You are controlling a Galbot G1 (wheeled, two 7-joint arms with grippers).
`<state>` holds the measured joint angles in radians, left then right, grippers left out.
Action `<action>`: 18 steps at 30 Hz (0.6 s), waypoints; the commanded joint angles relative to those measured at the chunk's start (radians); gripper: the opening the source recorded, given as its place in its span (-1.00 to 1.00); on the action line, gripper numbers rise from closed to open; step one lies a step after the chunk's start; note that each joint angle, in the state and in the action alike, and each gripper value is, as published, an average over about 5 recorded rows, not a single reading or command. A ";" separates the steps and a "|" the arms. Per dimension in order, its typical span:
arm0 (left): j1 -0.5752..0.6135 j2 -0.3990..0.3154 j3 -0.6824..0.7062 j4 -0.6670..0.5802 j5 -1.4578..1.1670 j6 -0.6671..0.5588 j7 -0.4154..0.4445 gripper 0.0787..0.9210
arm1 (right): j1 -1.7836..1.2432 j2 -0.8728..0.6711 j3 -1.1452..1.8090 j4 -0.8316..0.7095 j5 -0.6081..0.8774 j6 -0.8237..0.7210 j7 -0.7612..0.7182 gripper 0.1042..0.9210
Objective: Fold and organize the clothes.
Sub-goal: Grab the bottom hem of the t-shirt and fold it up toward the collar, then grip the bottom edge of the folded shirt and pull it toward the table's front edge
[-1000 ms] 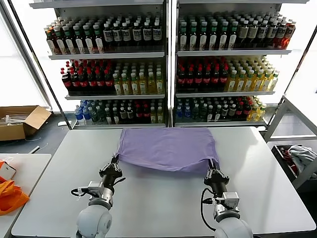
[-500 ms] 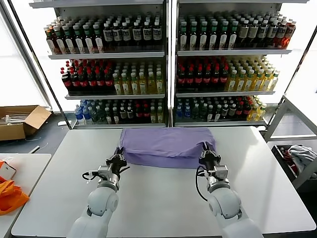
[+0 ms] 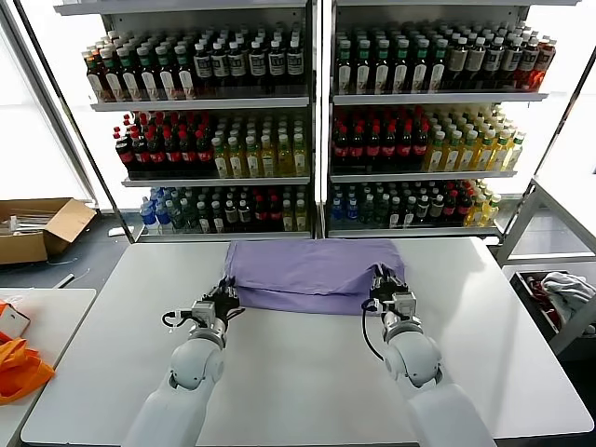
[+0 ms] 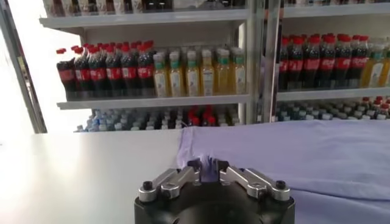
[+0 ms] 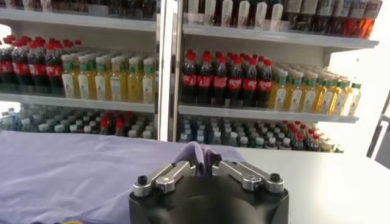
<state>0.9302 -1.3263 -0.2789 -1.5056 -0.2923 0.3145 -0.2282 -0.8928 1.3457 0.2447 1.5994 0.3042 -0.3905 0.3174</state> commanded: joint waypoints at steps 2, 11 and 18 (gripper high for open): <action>0.046 0.011 0.000 -0.106 0.005 0.077 -0.022 -0.27 | 0.014 0.029 0.006 0.009 0.115 -0.015 0.096 0.03; 0.123 0.029 -0.020 -0.212 0.020 0.115 -0.021 0.34 | -0.168 -0.052 0.040 0.210 0.031 -0.069 0.116 0.65; 0.104 0.042 -0.037 -0.194 0.023 0.120 -0.020 0.73 | -0.238 -0.065 0.057 0.260 -0.001 -0.123 0.132 0.76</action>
<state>1.0190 -1.2935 -0.3038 -1.6575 -0.2732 0.4094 -0.2439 -1.0453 1.2960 0.2926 1.7748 0.3187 -0.4756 0.4220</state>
